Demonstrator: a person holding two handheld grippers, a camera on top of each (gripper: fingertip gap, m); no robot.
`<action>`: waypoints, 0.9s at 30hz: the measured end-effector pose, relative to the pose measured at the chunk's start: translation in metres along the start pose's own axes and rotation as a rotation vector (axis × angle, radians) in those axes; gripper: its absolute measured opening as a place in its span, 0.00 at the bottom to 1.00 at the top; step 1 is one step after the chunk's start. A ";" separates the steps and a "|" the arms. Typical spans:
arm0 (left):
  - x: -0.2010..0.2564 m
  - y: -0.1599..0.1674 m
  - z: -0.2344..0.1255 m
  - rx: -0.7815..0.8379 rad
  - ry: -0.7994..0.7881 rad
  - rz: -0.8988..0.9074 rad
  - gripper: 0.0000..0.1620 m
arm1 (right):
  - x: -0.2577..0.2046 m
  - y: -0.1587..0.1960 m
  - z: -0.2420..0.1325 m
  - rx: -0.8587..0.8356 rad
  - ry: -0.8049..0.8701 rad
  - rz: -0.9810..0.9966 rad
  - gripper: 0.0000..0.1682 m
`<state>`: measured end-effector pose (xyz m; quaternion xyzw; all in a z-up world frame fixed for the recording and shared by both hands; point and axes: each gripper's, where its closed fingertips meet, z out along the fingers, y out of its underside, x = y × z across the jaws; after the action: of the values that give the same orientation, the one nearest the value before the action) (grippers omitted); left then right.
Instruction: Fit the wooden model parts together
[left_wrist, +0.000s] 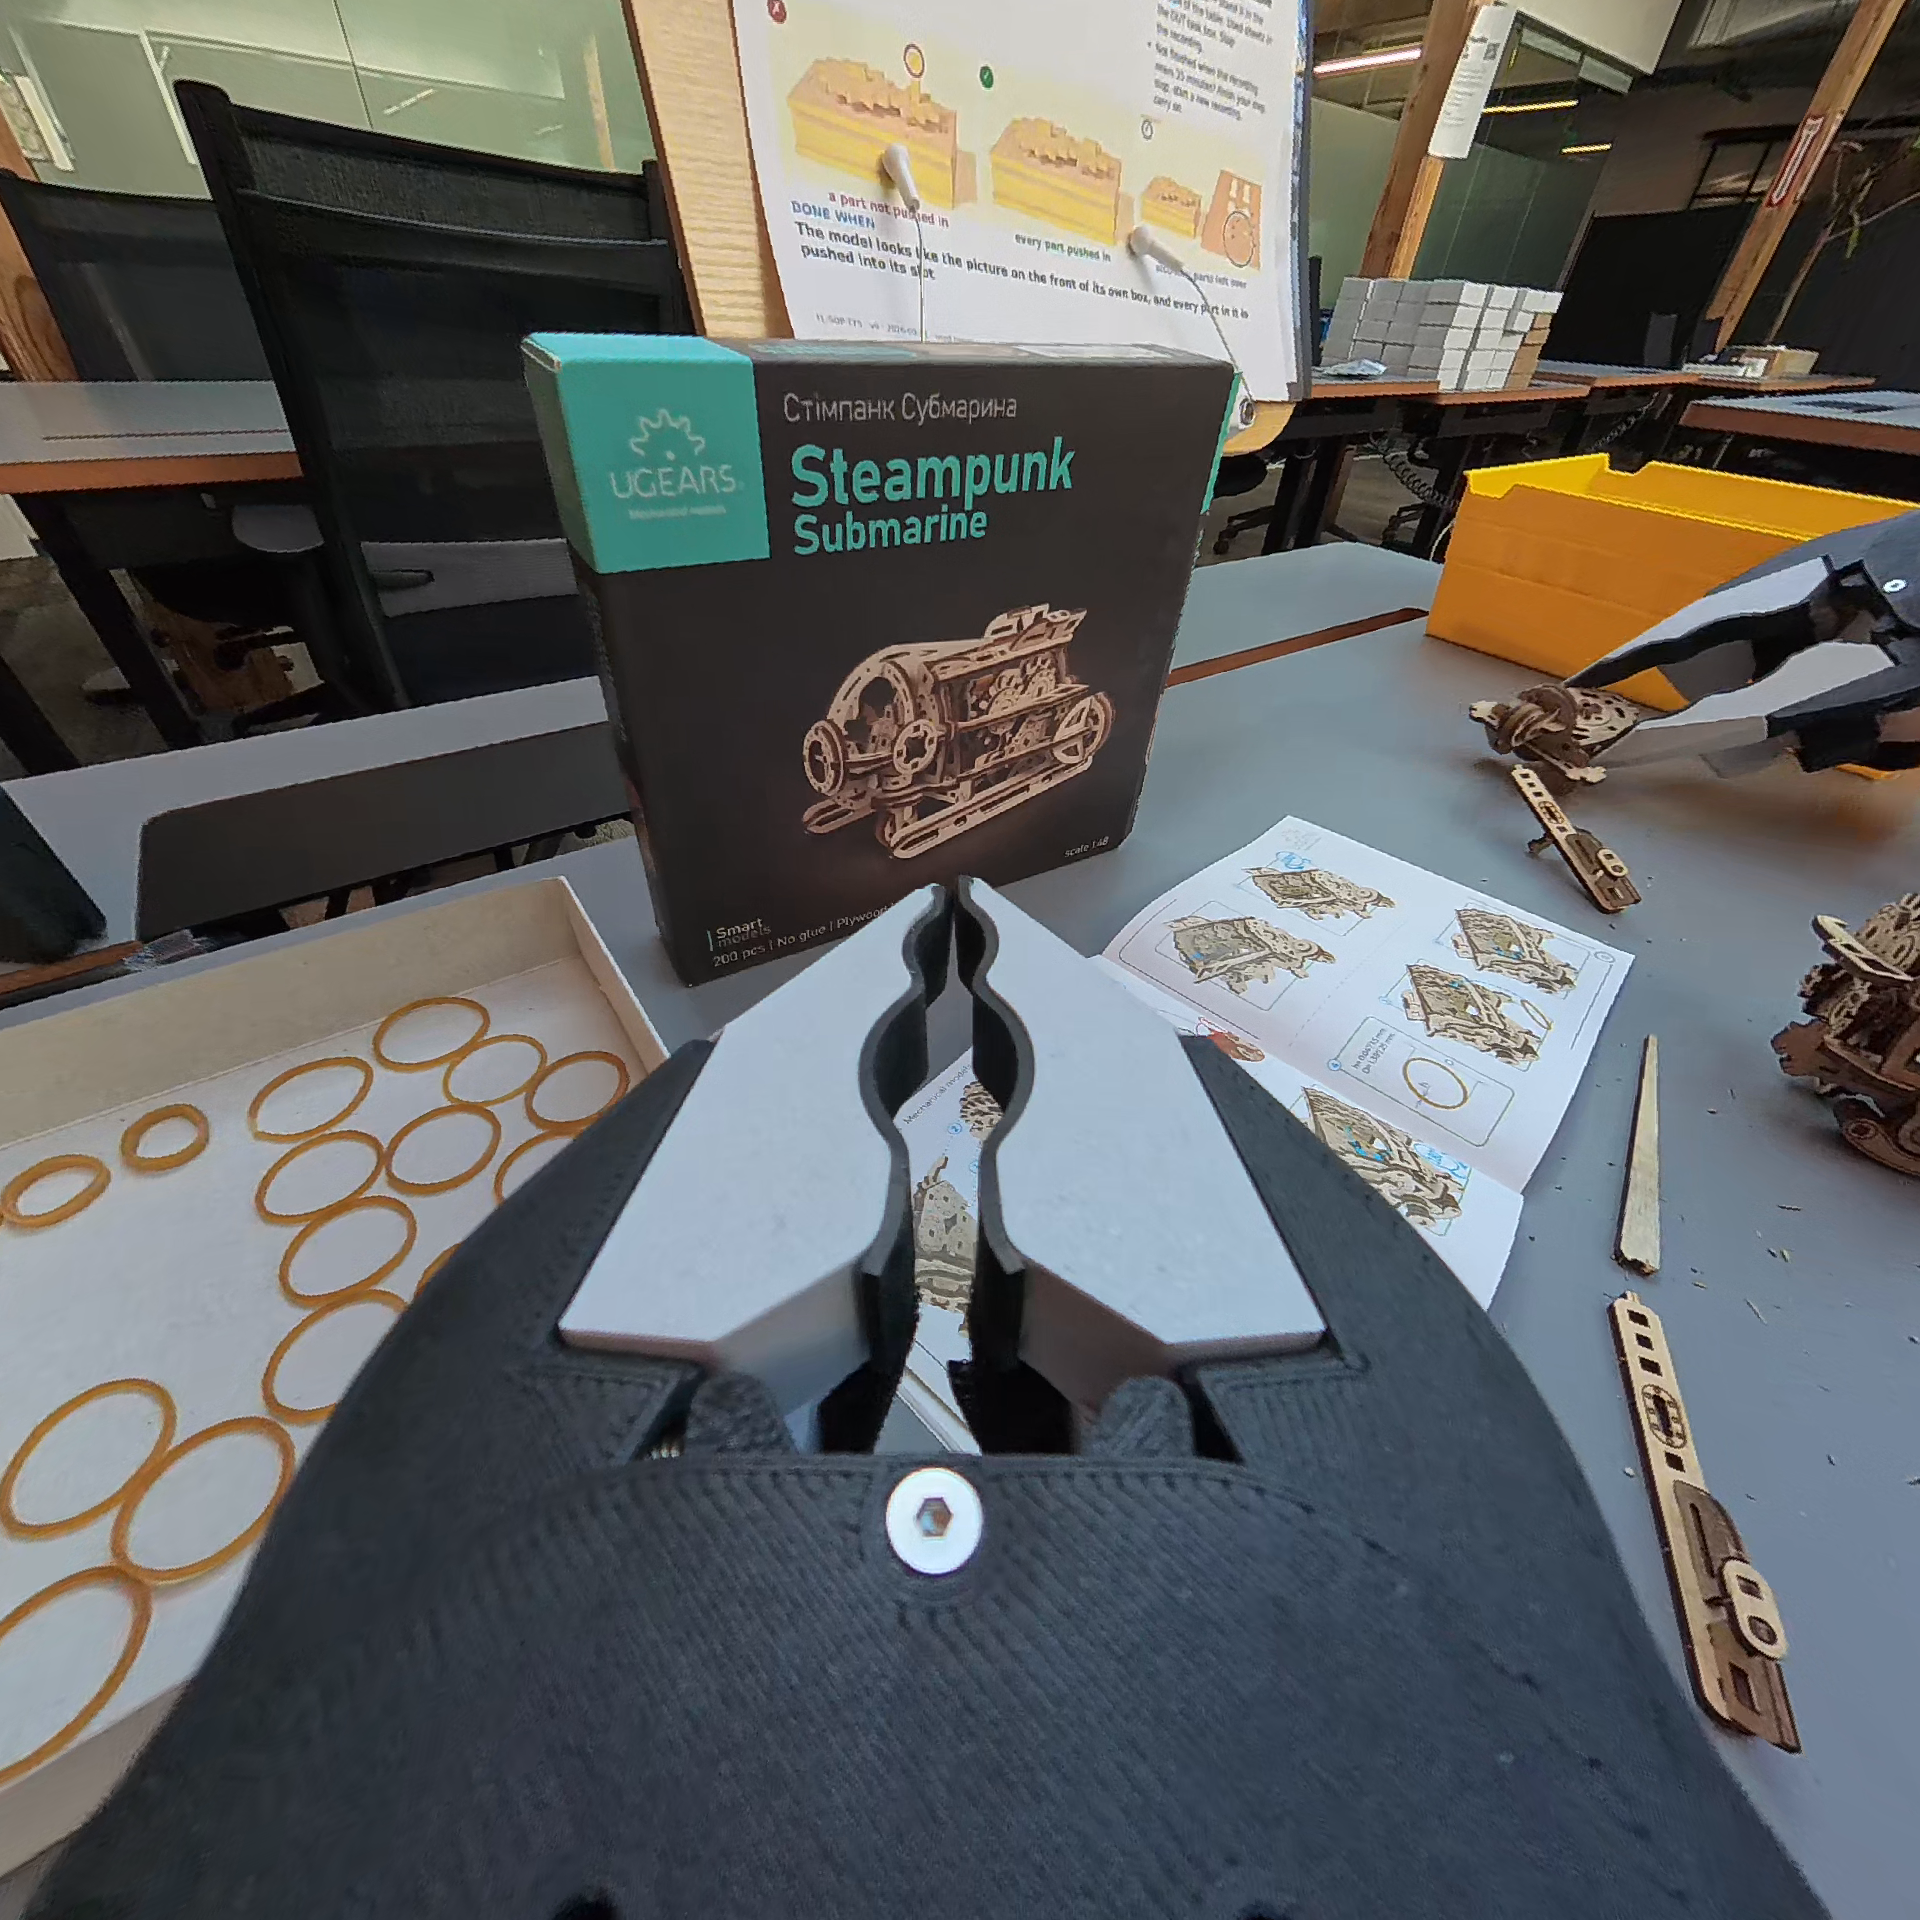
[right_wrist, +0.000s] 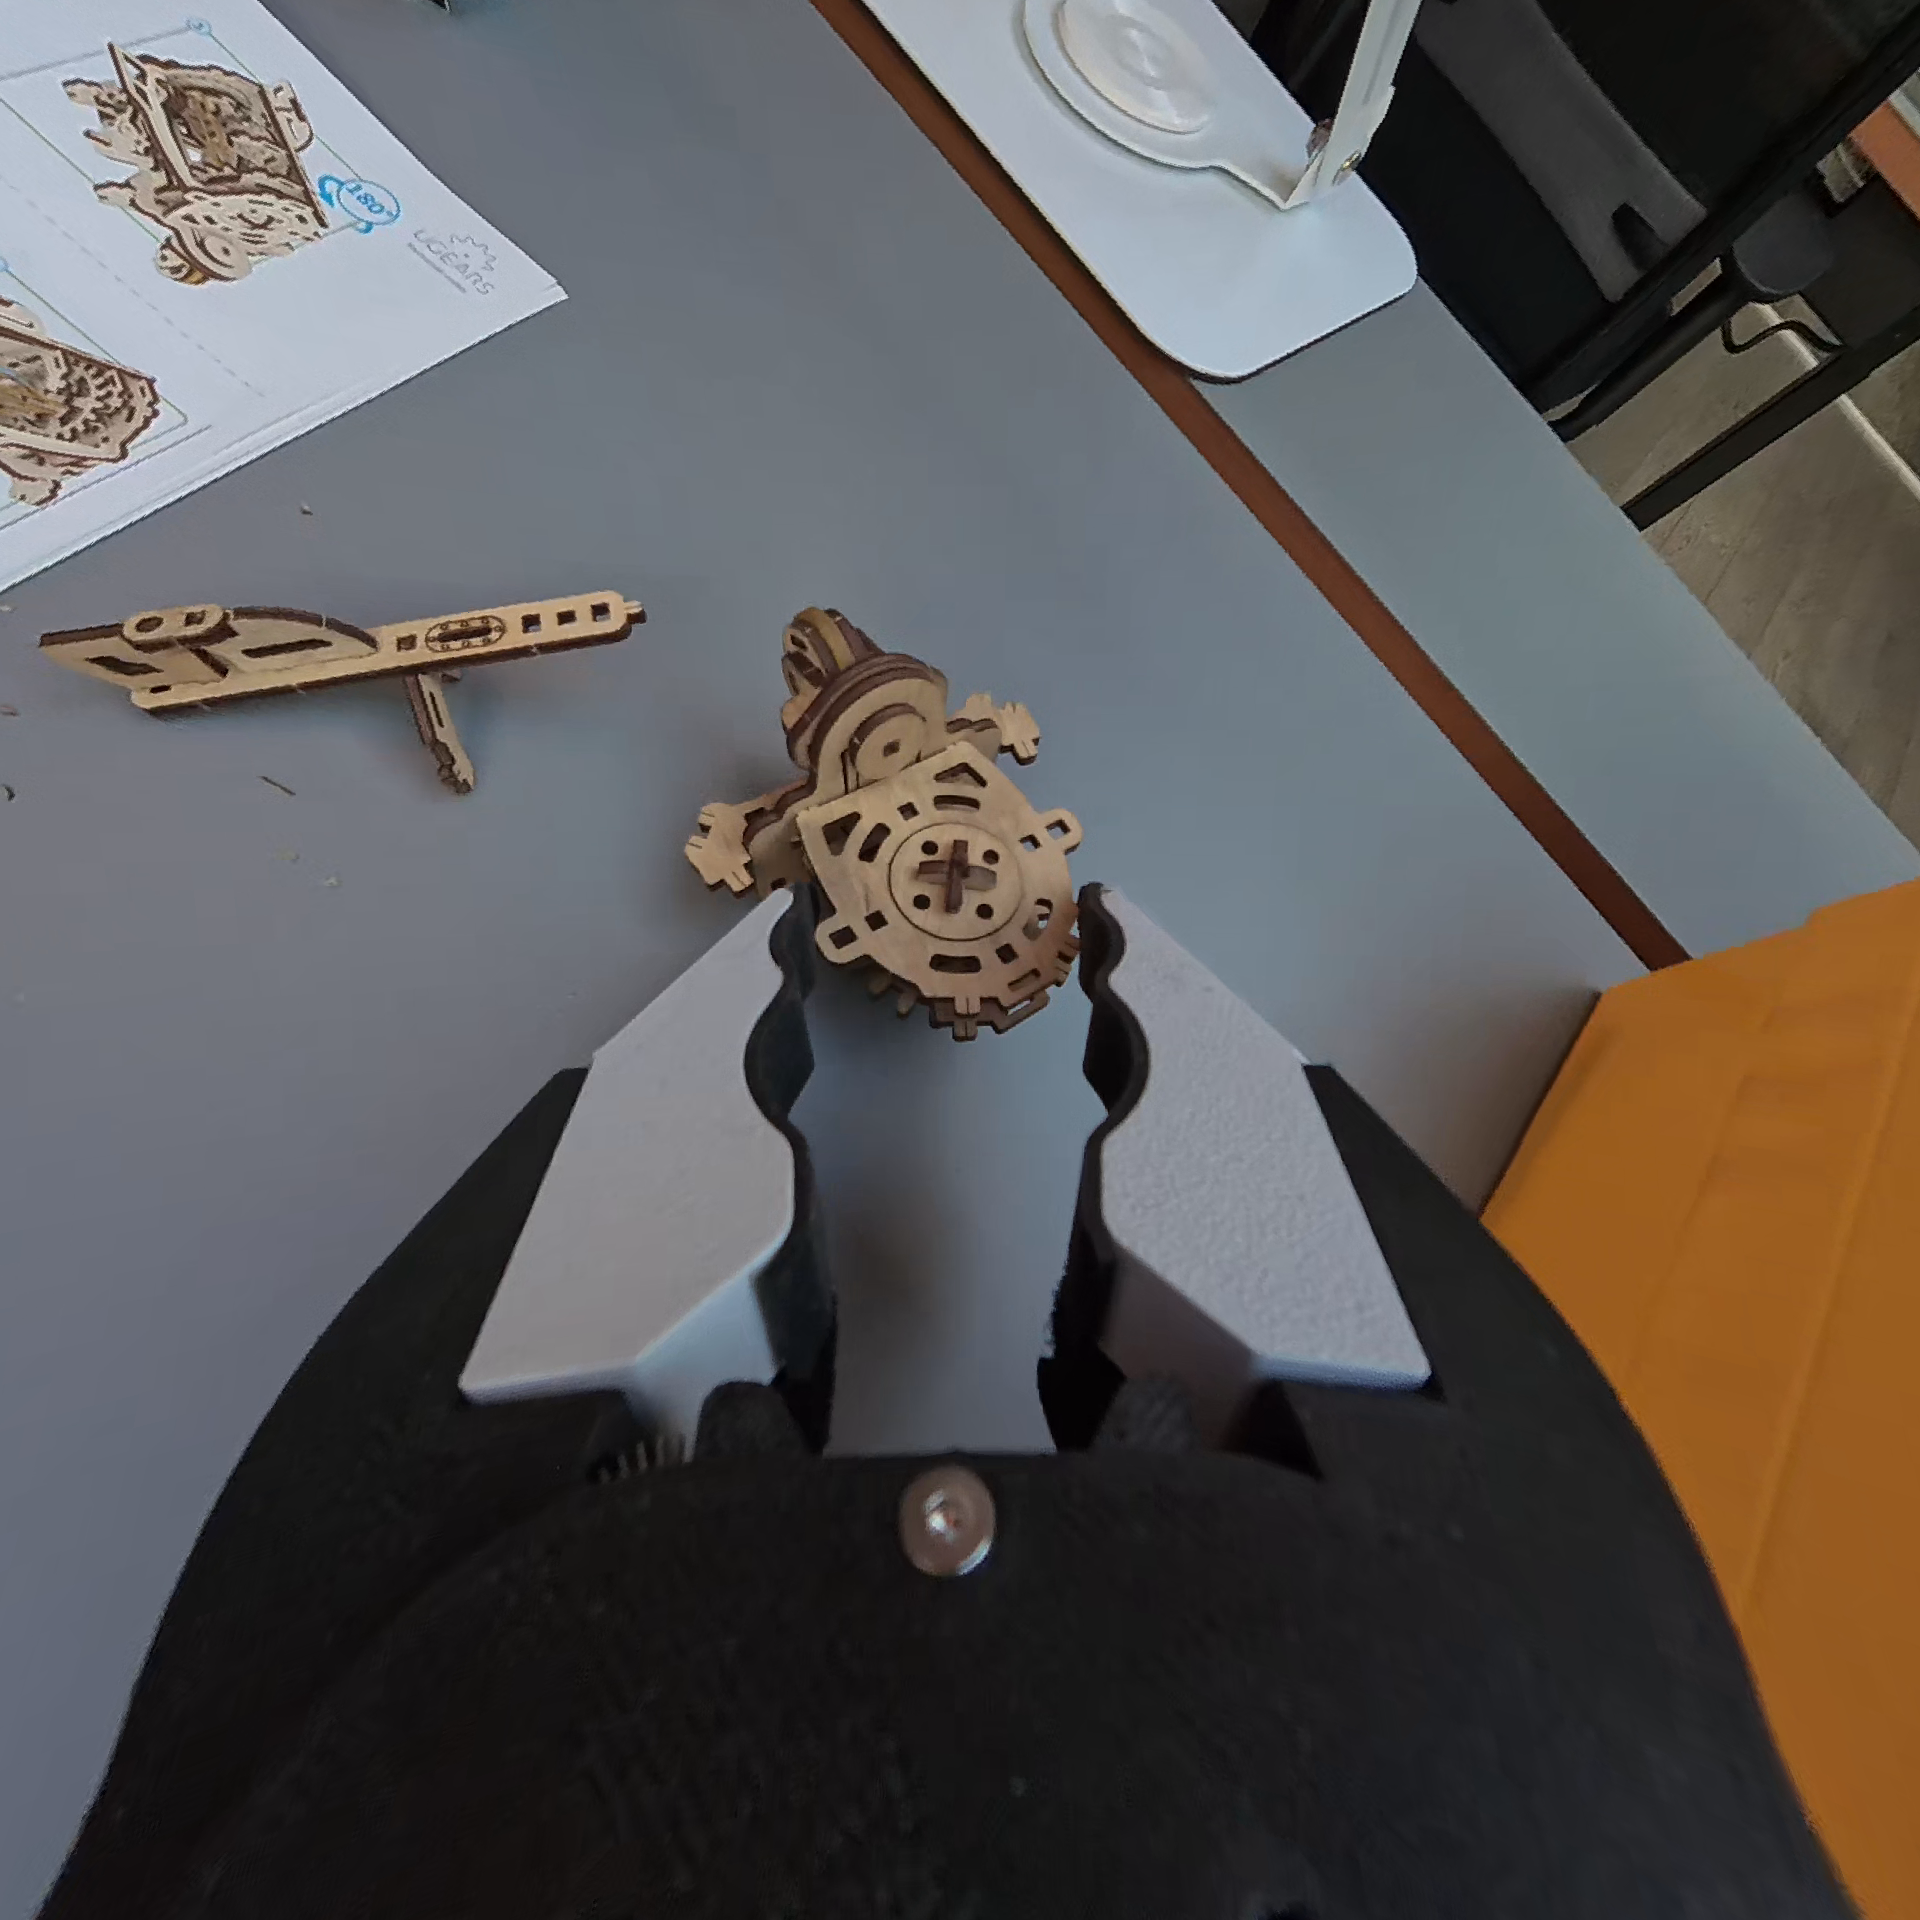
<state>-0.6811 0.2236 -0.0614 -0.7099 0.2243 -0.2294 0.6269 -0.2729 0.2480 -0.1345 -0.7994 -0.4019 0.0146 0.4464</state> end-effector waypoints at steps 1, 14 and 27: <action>0.000 0.000 0.000 -0.001 -0.001 0.002 0.00 | -0.001 0.003 -0.004 -0.010 0.011 0.012 0.30; 0.003 0.002 0.001 -0.015 -0.001 0.040 0.00 | -0.016 0.023 -0.029 -0.036 0.057 0.210 0.30; 0.004 0.003 0.002 -0.022 0.004 0.041 0.00 | -0.021 0.025 -0.029 -0.050 0.024 0.227 0.30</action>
<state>-0.6768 0.2223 -0.0649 -0.7114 0.2427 -0.2154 0.6233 -0.2599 0.2068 -0.1420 -0.8507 -0.3037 0.0456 0.4266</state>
